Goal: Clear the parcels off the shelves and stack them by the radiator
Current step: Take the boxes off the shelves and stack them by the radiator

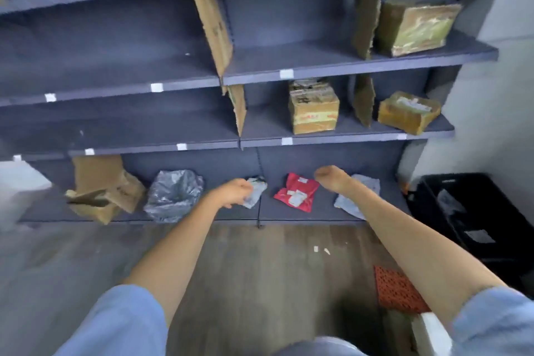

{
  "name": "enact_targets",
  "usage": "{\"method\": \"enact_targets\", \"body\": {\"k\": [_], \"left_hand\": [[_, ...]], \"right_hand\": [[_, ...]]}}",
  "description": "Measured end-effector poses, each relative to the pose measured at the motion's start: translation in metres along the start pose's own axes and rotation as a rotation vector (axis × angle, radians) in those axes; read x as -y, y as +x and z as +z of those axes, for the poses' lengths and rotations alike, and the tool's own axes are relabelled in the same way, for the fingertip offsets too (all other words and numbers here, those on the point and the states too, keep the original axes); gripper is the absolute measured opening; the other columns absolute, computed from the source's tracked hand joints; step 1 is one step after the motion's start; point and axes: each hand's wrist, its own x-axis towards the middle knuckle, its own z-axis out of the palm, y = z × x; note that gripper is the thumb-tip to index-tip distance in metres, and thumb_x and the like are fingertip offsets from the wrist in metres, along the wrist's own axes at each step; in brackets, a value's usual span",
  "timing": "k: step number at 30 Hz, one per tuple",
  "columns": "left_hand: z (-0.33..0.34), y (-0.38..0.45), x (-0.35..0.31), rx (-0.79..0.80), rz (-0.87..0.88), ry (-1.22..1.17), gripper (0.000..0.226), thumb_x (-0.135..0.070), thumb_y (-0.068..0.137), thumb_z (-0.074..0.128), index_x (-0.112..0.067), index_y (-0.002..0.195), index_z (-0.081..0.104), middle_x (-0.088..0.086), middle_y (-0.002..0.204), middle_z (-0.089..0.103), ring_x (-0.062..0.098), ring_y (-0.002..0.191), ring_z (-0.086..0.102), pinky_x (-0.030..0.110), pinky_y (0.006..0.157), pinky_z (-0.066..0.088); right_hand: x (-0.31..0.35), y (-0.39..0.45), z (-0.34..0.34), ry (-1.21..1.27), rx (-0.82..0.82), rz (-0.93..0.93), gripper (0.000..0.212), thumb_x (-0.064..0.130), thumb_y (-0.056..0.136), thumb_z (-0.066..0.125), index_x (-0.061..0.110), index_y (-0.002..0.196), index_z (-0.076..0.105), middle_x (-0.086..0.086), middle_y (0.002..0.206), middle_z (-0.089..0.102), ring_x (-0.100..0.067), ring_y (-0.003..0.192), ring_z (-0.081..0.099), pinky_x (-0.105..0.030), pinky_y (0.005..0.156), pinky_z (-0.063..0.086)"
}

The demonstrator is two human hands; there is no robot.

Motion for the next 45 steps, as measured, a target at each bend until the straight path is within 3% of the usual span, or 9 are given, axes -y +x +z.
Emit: {"method": "enact_targets", "body": {"k": [4,7,10,13,19,21,30,34,45], "left_hand": [[-0.074,-0.031,0.118,-0.168,-0.14,-0.246,0.024,-0.019,0.098,0.039,-0.024,0.076,0.045,-0.003,0.073,0.044,0.012,0.064,0.044,0.017,0.057,0.033],[-0.099,-0.048,0.185,-0.247,-0.231,-0.318,0.013,-0.027,0.097,0.045,-0.027,0.085,0.049,-0.005,0.075,0.048,0.007,0.06,0.042,0.018,0.057,0.029],[-0.121,-0.045,0.234,-0.298,-0.273,-0.394,0.015,-0.022,0.097,0.045,-0.023,0.108,0.056,0.002,0.096,0.053,0.009,0.066,0.048,0.019,0.054,0.039],[-0.155,-0.021,0.265,-0.261,-0.343,-0.494,0.034,-0.025,0.099,0.042,-0.015,0.131,0.048,0.002,0.108,0.05,0.017,0.091,0.052,0.03,0.079,0.041],[-0.24,0.048,0.312,-0.246,-0.455,-0.695,0.017,-0.026,0.101,0.037,-0.02,0.11,0.05,0.003,0.102,0.057,0.015,0.082,0.056,0.031,0.086,0.035],[-0.27,0.065,0.327,-0.207,-0.477,-0.675,0.03,-0.026,0.103,0.029,-0.02,0.125,0.047,0.004,0.123,0.055,0.021,0.11,0.056,0.033,0.093,0.037],[-0.337,0.1,0.445,-0.362,-0.586,-0.755,0.037,-0.026,0.1,0.039,-0.016,0.135,0.046,0.011,0.132,0.055,0.026,0.118,0.056,0.043,0.097,0.048],[-0.382,0.093,0.526,-0.401,-0.619,-0.794,0.036,-0.024,0.1,0.037,-0.016,0.135,0.045,0.01,0.134,0.053,0.025,0.119,0.056,0.042,0.097,0.047],[-0.602,0.039,0.769,-0.632,-0.577,-0.737,0.034,-0.021,0.1,0.036,-0.012,0.13,0.049,0.014,0.127,0.057,0.024,0.102,0.059,0.035,0.088,0.046]], "right_hand": [[0.09,0.048,0.105,-0.214,0.234,-0.13,0.029,0.007,0.096,0.038,0.004,0.072,0.054,-0.004,0.075,0.047,-0.019,0.086,0.042,-0.026,0.067,0.037],[0.14,0.076,0.169,-0.258,0.377,-0.19,0.023,0.01,0.095,0.041,0.006,0.102,0.062,-0.006,0.091,0.047,-0.016,0.085,0.042,-0.023,0.062,0.036],[0.186,0.107,0.215,-0.283,0.415,-0.232,0.018,0.015,0.093,0.043,0.015,0.077,0.049,-0.007,0.083,0.039,-0.016,0.077,0.035,-0.023,0.061,0.029],[0.225,0.153,0.246,-0.264,0.437,-0.234,0.017,0.021,0.093,0.043,0.015,0.079,0.05,-0.006,0.088,0.039,-0.015,0.083,0.037,-0.028,0.066,0.029],[0.295,0.249,0.269,-0.265,0.5,-0.131,0.027,0.022,0.093,0.043,0.004,0.106,0.059,-0.021,0.113,0.059,-0.028,0.107,0.06,-0.035,0.085,0.04],[0.327,0.277,0.27,-0.278,0.518,-0.129,0.018,0.022,0.094,0.044,0.012,0.098,0.058,-0.018,0.115,0.059,-0.028,0.11,0.058,-0.039,0.094,0.04],[0.455,0.345,0.394,-0.417,0.711,-0.229,0.025,0.021,0.095,0.044,0.01,0.111,0.059,-0.005,0.096,0.051,-0.011,0.069,0.05,-0.019,0.057,0.037],[0.527,0.349,0.489,-0.401,0.819,-0.285,0.019,0.02,0.096,0.043,0.015,0.104,0.06,0.0,0.078,0.052,-0.01,0.065,0.048,-0.023,0.059,0.038],[0.795,0.352,0.688,-0.135,0.708,-0.516,0.032,0.015,0.099,0.041,0.008,0.126,0.055,-0.012,0.121,0.059,-0.025,0.114,0.056,-0.033,0.094,0.045]]}}
